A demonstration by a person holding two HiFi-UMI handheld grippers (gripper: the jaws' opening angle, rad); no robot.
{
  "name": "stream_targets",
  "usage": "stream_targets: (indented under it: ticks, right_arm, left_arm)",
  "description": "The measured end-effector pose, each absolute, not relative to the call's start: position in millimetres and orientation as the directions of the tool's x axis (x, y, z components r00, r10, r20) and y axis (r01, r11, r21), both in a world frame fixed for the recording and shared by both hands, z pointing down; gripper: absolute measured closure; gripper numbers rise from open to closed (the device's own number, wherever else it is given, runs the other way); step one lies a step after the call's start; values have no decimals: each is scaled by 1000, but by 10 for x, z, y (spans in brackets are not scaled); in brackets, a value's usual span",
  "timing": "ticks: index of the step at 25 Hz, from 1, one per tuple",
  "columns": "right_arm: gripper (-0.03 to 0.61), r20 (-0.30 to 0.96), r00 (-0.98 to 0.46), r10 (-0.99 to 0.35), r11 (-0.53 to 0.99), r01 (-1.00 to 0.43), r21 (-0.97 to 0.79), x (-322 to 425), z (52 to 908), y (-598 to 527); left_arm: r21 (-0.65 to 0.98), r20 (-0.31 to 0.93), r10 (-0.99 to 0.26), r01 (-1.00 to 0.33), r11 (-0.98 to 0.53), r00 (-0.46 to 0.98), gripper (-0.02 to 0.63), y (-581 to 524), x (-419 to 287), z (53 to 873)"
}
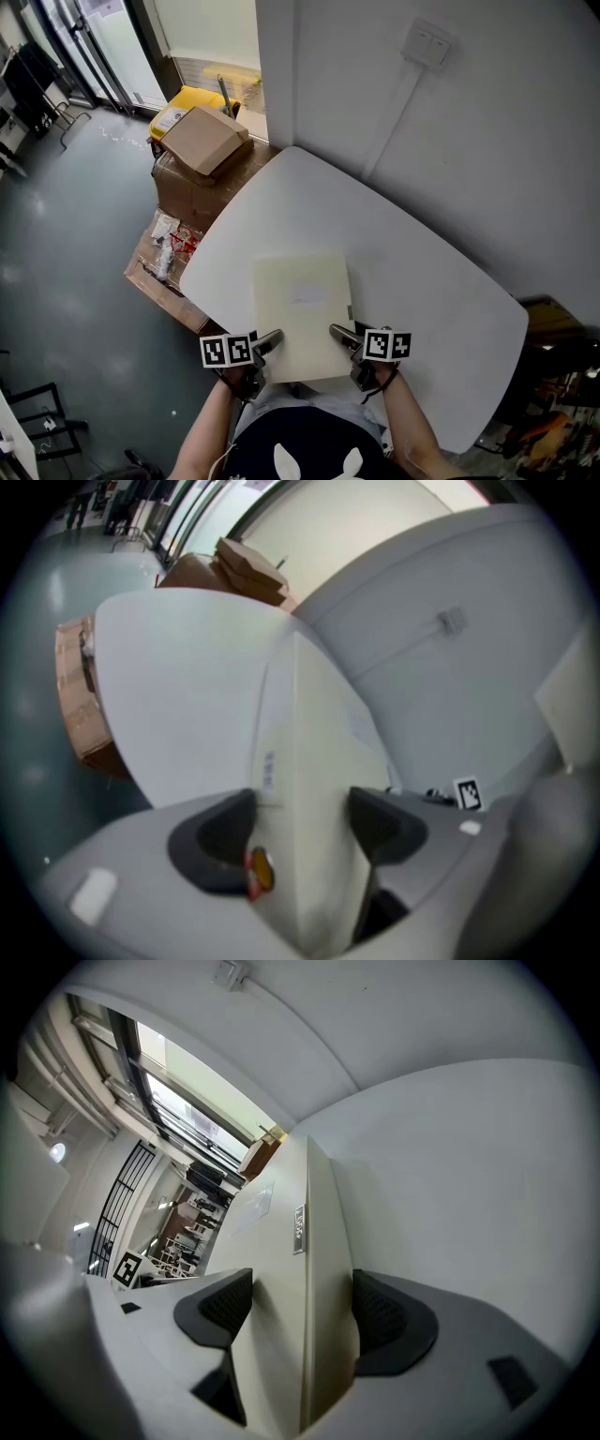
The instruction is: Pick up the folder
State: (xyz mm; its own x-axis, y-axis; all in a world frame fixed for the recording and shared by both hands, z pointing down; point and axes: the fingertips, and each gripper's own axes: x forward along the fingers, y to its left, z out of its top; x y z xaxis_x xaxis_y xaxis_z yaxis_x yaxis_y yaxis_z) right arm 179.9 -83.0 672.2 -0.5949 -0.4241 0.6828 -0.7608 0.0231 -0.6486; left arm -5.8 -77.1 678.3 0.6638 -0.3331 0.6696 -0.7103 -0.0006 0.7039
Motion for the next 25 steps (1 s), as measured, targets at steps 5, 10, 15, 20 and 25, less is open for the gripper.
stream_targets:
  ticks: [5, 10, 15, 20, 25]
  right_arm:
    - [268, 683, -583, -440, 13, -765, -644, 1784, 6709, -824]
    - [268, 679, -577, -453, 9, -765, -644, 1737, 6706, -797]
    - [268, 681, -574, -455, 14, -769, -639, 1704, 6695, -803]
    - [268, 674, -565, -476, 23, -774, -633, 1692, 6631, -846]
    - [269, 661, -566, -493, 39, -773, -633, 1681, 6550, -911]
  left_arm:
    - [691, 675, -344, -723, -16, 653, 295, -803, -84, 6757]
    - [670, 684, -355, -741, -40, 638, 295, -812, -131, 6726]
    - [660, 688, -364, -750, -46, 628, 295, -823, -163, 6701]
    - [654, 684, -379, -754, -59, 623, 295, -869, -176, 6645]
    - [643, 675, -399, -760, -94, 620, 295, -961, -184, 6551]
